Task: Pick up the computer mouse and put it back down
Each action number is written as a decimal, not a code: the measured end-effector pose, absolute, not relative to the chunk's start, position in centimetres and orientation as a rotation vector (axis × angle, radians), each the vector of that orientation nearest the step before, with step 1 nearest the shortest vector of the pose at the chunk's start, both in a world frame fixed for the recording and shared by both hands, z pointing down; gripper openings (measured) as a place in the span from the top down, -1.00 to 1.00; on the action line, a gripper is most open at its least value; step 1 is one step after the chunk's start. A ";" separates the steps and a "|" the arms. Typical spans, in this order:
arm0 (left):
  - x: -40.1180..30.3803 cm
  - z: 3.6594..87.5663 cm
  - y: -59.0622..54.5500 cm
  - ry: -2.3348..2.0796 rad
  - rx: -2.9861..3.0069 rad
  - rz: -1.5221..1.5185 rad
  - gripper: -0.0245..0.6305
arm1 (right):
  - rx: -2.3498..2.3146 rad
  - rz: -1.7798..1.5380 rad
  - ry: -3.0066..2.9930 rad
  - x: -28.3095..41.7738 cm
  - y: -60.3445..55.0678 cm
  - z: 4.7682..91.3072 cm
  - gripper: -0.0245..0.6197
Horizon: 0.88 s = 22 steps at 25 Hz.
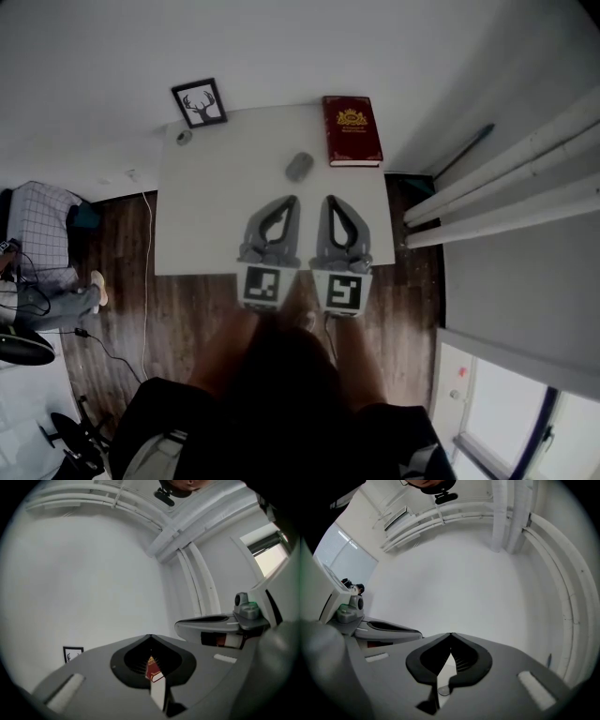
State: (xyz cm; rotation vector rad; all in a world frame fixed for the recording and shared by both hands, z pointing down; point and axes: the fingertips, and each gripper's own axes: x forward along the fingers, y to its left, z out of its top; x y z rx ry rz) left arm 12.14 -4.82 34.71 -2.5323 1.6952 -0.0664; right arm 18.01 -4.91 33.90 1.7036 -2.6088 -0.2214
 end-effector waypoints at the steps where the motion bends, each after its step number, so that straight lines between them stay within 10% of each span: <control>1: 12.3 34.6 -4.3 1.699 -2.528 -0.071 0.92 | 1.705 -0.217 -2.616 18.2 -4.6 33.8 0.88; 22: 10.9 31.6 -0.4 1.594 -2.577 0.012 0.92 | 1.751 -0.313 -2.592 16.0 0.1 30.8 0.88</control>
